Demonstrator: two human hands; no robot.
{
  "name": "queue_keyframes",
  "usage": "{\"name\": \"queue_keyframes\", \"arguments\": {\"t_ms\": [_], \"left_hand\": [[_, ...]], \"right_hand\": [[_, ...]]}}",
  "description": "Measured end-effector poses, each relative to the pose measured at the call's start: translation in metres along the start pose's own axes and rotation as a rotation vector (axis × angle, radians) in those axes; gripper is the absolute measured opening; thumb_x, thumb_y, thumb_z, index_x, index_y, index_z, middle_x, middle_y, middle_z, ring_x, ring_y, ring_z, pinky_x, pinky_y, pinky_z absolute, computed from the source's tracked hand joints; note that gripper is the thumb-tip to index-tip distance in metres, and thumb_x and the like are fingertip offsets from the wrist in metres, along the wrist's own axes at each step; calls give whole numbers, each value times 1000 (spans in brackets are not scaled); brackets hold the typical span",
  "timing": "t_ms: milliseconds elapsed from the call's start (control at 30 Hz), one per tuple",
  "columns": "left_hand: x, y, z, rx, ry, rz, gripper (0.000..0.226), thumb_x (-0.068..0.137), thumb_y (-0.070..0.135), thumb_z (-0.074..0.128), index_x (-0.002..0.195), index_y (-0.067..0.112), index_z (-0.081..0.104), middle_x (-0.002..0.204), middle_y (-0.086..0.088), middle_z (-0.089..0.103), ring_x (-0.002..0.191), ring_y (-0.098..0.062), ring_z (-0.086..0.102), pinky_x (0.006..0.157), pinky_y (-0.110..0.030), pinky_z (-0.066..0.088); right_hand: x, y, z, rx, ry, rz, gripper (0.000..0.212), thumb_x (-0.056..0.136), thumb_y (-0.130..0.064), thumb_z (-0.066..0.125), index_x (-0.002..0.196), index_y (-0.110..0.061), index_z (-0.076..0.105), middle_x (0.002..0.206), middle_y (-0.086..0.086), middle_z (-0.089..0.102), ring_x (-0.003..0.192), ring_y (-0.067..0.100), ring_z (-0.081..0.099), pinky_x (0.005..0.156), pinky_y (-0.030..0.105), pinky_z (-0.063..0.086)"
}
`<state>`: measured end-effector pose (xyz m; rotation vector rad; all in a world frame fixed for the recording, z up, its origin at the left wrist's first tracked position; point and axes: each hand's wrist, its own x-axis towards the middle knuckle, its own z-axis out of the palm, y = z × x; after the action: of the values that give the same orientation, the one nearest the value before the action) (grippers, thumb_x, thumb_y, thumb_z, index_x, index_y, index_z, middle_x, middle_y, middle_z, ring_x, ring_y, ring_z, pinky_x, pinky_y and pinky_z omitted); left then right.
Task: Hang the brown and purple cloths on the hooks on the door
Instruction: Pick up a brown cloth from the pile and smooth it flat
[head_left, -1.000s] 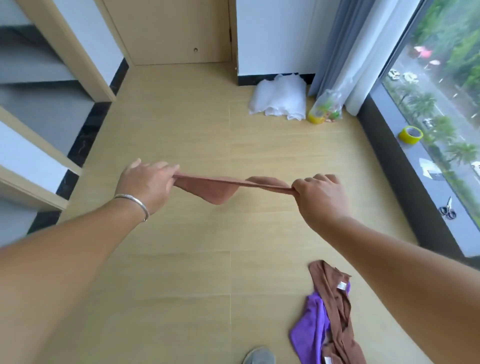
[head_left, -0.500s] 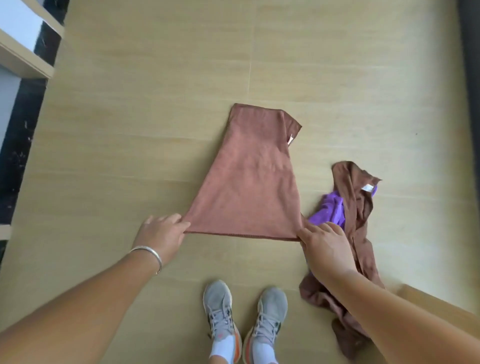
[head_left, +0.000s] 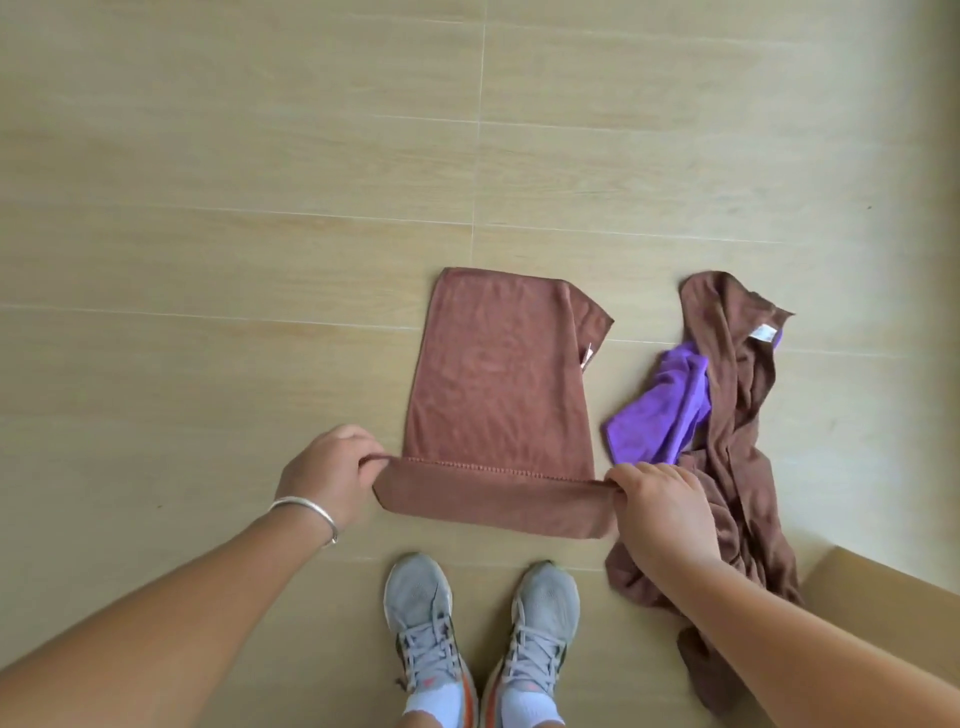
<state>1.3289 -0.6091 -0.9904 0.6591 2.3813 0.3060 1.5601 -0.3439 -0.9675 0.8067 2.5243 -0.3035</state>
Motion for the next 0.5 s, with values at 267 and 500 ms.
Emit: {"name": "queue_keyframes", "arguments": {"t_ms": [267,500], "left_hand": [[198,28,0,26,160,126,12,88,30,65,87,21,73,102,1,62,95,-24,59,81,-36,48],[304,35,58,260,168,211,57,94,30,54,146,27,32,156,-5,23,140,-25,27,111,-41,31]], "right_hand": [[167,42,18,103,316,139,12,87,-26,63,94,-20,69,87,1,70,88,29,60,79,38,39],[289,61,74,38,387,83,43,86,-22,56,129,-25,51,131,3,52,118,27,48,98,39,35]]}}
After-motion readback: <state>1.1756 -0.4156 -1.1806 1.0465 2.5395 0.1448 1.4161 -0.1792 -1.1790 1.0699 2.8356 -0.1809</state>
